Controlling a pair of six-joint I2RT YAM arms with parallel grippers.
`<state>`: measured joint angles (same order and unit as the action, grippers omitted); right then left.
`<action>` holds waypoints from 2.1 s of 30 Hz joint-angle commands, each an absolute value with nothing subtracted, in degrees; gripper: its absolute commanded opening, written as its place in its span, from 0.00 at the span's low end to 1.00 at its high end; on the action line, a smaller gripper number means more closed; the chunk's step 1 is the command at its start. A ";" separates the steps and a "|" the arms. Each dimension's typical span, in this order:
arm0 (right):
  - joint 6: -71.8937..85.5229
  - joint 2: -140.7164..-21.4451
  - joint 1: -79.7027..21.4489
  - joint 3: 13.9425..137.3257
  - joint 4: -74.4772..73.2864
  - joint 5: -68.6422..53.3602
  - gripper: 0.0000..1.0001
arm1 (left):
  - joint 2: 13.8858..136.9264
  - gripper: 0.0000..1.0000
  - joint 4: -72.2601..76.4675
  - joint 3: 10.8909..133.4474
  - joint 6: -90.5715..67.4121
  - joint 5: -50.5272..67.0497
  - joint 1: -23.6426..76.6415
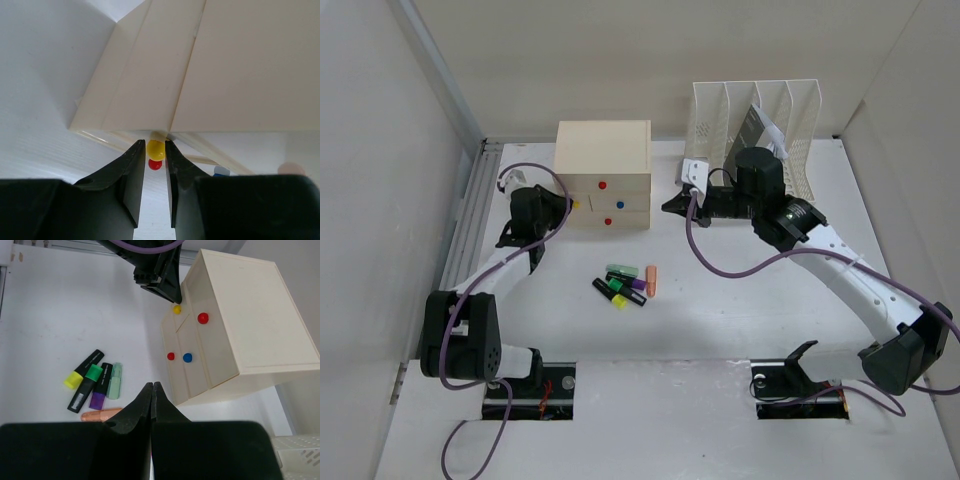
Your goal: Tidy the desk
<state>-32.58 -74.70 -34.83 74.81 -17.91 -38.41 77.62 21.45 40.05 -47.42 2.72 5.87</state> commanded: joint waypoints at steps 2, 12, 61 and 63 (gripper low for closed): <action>-33.05 -73.04 -34.10 74.00 -15.12 -40.61 0.00 | 77.26 0.20 23.64 43.77 -47.11 1.85 5.62; -33.05 -73.04 -34.10 74.00 -15.12 -41.13 0.00 | 70.33 0.28 25.04 36.58 -49.65 4.21 5.62; -21.36 -71.89 -29.71 72.25 -7.21 -30.32 0.68 | 85.61 0.52 41.04 40.52 -42.28 8.27 22.50; -21.36 -71.89 -29.71 71.72 -7.21 -30.32 0.68 | 85.61 0.51 41.04 41.04 -42.28 5.28 23.73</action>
<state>-22.24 -73.76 -30.02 72.18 -10.85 -29.15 86.39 37.87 38.52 -43.44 9.89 22.61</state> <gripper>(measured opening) 0.686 0.518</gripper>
